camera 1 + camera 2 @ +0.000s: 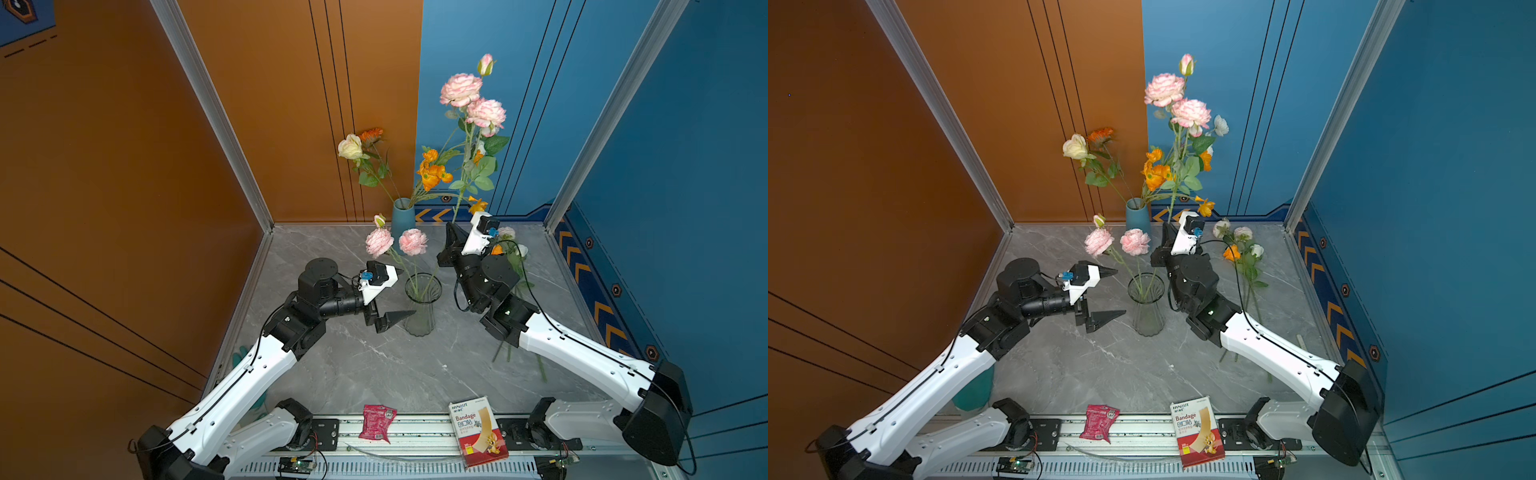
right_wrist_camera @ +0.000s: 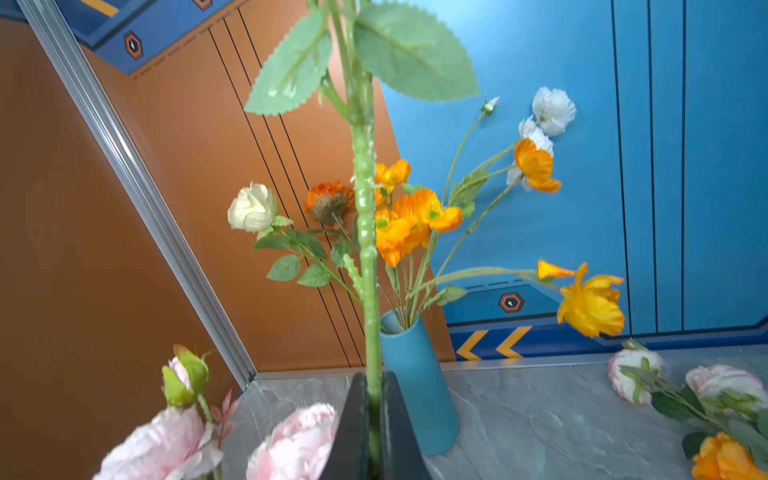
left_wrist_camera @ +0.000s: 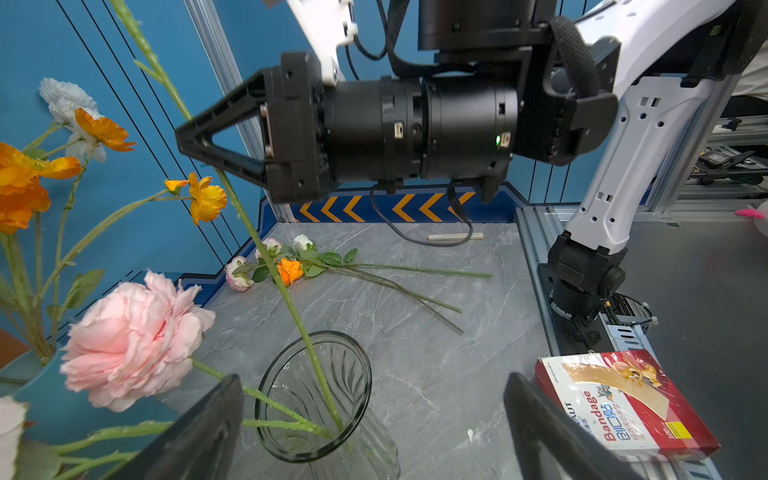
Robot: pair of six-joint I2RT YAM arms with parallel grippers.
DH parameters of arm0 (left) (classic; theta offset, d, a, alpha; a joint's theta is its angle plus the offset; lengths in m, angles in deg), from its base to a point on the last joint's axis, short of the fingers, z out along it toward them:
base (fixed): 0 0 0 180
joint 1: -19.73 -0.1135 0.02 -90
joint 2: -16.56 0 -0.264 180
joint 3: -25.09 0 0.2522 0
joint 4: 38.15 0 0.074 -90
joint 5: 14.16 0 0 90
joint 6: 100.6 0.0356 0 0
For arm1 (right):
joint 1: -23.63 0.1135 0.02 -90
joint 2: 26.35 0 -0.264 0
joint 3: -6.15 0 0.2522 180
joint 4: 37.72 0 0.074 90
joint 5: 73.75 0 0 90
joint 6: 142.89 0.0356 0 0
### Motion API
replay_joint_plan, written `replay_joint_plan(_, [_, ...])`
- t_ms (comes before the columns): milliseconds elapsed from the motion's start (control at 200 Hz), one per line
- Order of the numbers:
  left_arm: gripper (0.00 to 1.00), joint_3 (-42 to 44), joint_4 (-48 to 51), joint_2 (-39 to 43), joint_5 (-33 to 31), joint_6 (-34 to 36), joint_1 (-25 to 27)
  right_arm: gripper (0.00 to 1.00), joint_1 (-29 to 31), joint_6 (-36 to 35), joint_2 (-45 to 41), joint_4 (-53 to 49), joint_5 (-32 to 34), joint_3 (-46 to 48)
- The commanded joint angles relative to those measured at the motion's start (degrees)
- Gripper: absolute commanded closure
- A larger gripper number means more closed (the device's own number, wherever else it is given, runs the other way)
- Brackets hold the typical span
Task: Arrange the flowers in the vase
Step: 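Carry the pink rose over the glass vase with the right gripper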
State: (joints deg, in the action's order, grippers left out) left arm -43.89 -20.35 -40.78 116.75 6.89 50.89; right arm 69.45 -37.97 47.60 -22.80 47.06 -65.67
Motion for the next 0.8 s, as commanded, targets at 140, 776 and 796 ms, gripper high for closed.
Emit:
replay_joint_plan(140, [0.02, 0.5, -0.7, -0.4, 2.3, -1.1, -0.6, 1.00, 3.4, 4.9, 0.7, 5.6, 9.9, 5.0])
replay_joint_plan(776, [0.02, 0.4, -0.6, -1.5, 3.4, -1.5, -0.3, 0.97, 8.3, 10.9, 4.5, 7.2, 13.3, 14.2])
replay_joint_plan(796, [0.02, 0.3, -0.6, -1.5, 3.4, -1.5, -0.4, 0.97, 8.3, 11.1, 4.7, 7.2, 13.1, 14.3])
